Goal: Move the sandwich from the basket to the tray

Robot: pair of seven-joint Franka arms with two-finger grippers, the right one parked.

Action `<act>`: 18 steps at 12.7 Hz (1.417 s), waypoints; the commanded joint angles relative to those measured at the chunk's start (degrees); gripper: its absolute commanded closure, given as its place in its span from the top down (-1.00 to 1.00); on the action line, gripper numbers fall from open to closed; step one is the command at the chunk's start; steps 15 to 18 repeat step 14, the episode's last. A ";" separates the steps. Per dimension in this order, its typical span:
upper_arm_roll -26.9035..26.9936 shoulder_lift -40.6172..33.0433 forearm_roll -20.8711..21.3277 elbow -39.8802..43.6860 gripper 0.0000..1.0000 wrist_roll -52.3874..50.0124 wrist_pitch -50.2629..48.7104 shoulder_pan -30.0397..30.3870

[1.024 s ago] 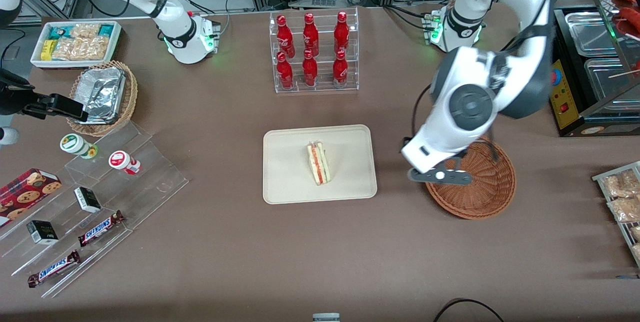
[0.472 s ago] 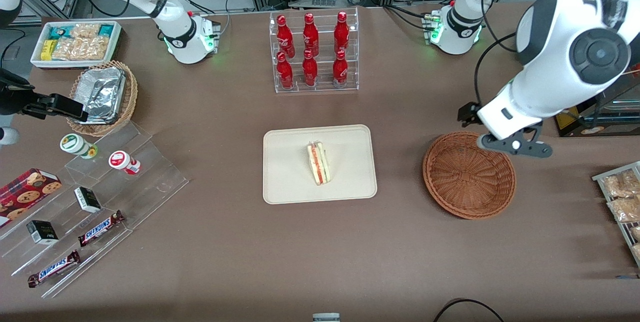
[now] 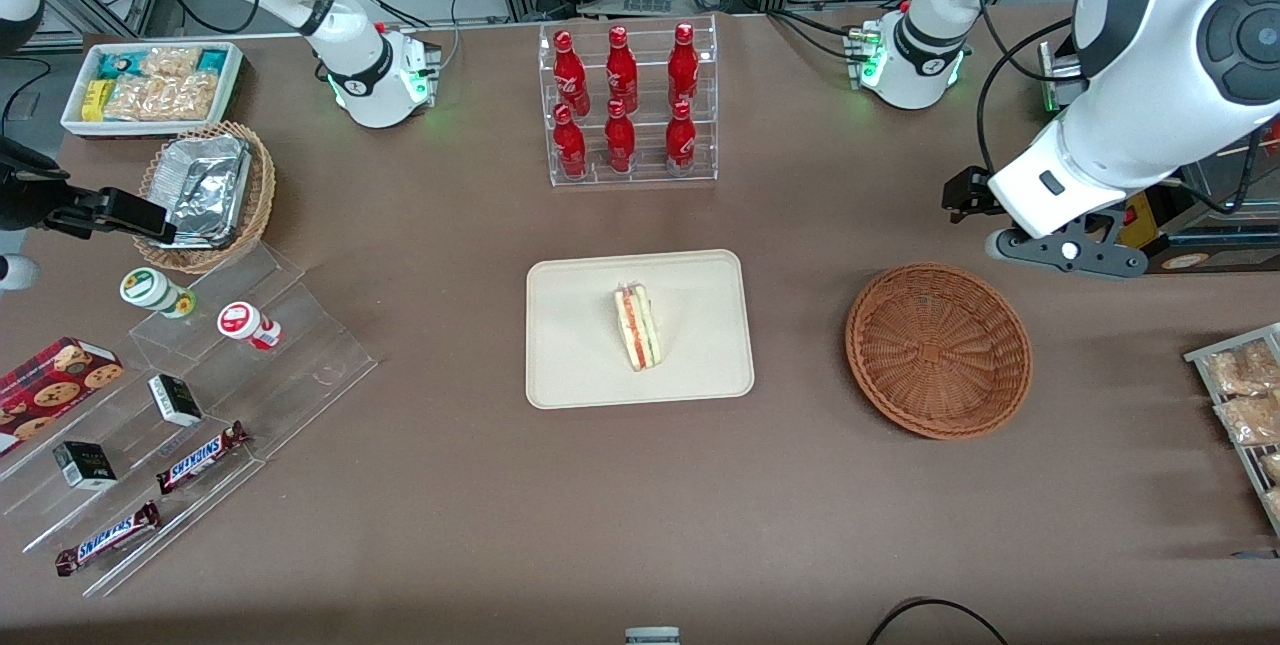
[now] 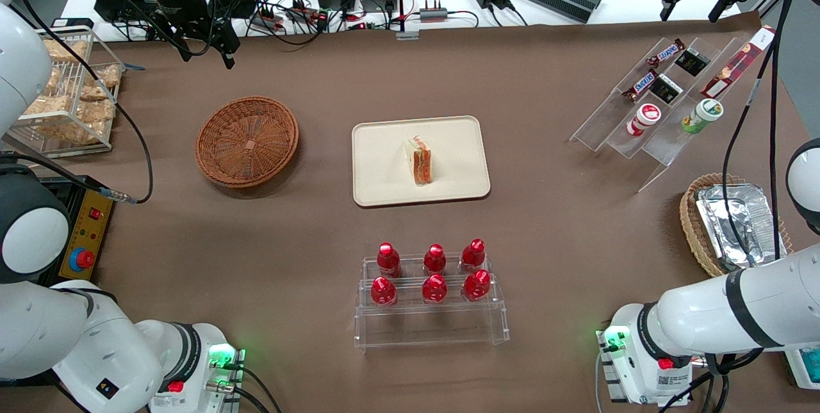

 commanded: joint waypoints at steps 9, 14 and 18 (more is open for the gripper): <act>-28.63 -4.84 1.00 -1.91 1.00 5.02 -2.62 33.97; -37.96 -5.98 2.31 -1.48 1.00 5.02 -6.05 45.24; -37.96 -5.98 2.31 -1.48 1.00 5.02 -6.05 45.24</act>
